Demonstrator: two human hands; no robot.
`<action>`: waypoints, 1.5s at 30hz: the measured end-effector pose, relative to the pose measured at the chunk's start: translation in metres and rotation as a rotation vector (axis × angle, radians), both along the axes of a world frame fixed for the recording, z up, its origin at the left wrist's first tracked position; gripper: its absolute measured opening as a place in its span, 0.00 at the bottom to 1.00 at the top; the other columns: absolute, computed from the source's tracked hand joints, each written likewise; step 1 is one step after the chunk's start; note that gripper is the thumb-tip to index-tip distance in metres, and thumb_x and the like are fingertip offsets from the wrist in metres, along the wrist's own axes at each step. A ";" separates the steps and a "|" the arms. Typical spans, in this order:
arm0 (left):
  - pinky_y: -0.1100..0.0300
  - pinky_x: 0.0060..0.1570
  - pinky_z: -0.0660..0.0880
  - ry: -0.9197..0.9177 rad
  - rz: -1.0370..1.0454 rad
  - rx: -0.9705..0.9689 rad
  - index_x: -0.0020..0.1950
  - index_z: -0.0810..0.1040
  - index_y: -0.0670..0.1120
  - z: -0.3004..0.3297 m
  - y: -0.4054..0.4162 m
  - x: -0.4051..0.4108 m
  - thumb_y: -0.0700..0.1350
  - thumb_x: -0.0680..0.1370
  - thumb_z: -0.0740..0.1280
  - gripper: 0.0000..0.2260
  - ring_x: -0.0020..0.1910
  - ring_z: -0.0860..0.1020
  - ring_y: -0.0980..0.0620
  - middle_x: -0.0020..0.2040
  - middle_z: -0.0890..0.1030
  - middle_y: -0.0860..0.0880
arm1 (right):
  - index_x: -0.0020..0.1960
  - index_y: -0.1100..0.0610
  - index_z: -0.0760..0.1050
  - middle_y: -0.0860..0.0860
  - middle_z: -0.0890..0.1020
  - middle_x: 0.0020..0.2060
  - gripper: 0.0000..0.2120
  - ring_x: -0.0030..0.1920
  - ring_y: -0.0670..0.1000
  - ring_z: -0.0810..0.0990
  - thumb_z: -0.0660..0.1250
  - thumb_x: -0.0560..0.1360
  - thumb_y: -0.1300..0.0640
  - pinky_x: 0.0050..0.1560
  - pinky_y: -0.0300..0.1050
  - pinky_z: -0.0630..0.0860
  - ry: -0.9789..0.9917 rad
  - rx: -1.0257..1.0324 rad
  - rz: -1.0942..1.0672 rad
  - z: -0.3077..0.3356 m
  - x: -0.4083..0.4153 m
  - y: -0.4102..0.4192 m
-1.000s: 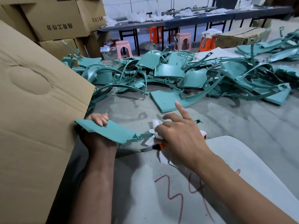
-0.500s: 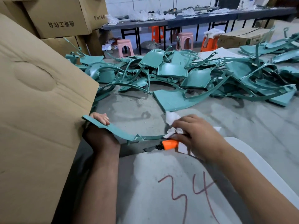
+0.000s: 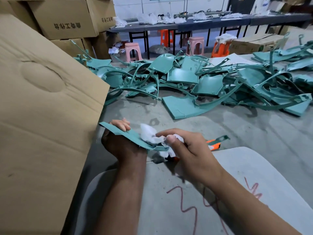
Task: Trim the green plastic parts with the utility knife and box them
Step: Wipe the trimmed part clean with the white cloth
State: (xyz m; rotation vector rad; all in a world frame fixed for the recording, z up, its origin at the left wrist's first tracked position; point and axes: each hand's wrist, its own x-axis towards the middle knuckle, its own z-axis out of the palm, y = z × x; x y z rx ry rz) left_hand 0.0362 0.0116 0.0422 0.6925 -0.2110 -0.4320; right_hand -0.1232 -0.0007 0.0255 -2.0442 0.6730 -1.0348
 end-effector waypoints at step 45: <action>0.53 0.31 0.64 -0.941 -0.221 0.325 0.44 0.70 0.44 -0.006 0.000 -0.044 0.45 0.83 0.61 0.10 0.30 0.66 0.48 0.36 0.73 0.40 | 0.38 0.44 0.69 0.34 0.76 0.27 0.16 0.28 0.36 0.75 0.75 0.77 0.52 0.32 0.27 0.69 -0.267 0.061 -0.389 0.009 -0.032 -0.042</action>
